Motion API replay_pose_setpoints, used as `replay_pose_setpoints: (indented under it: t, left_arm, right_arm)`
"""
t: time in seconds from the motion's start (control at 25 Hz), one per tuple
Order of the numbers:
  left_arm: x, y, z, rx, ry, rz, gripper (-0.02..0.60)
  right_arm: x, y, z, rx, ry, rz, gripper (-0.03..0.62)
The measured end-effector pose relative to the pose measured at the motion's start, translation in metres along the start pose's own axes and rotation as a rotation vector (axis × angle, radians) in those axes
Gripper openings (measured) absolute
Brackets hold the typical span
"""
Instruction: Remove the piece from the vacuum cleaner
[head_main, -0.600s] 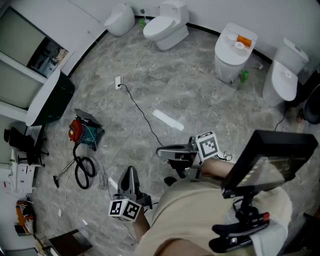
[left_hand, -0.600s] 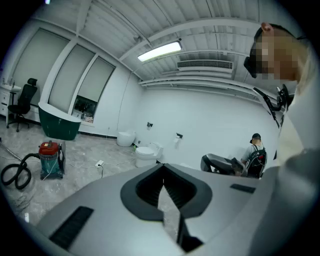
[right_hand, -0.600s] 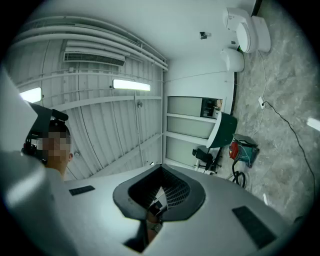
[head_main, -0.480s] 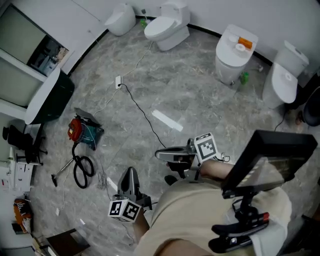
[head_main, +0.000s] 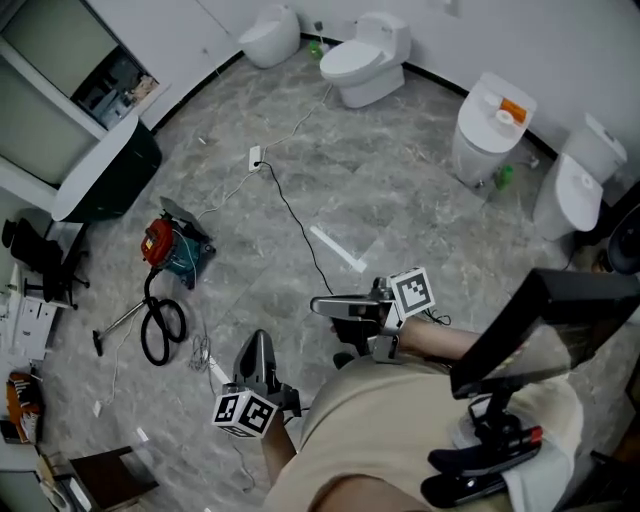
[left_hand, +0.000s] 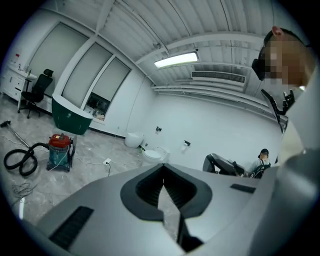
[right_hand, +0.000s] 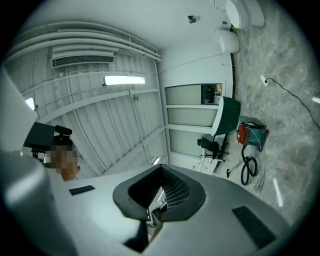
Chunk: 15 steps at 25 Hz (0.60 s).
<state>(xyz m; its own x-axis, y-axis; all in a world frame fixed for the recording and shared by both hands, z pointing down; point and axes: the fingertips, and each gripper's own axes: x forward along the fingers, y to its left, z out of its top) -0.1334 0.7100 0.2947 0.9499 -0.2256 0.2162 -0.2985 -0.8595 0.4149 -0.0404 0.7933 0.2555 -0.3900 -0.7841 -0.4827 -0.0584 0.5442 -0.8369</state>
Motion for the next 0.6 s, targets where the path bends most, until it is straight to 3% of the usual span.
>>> replay_pose_setpoints:
  t: [0.24, 0.4, 0.6]
  left_arm:
    - [-0.015, 0.017, 0.02, 0.04, -0.02, -0.072, 0.003]
    - [-0.032, 0.034, 0.02, 0.088, -0.008, -0.073, 0.003]
    - [-0.045, 0.035, 0.016, 0.041, -0.009, -0.108, 0.003]
  right_arm:
    - [0.057, -0.013, -0.025, -0.015, 0.07, -0.007, 0.002]
    - [0.085, -0.028, -0.043, 0.026, 0.095, 0.004, 0.002]
    - [0.099, -0.028, -0.057, 0.09, 0.152, 0.017, 0.002]
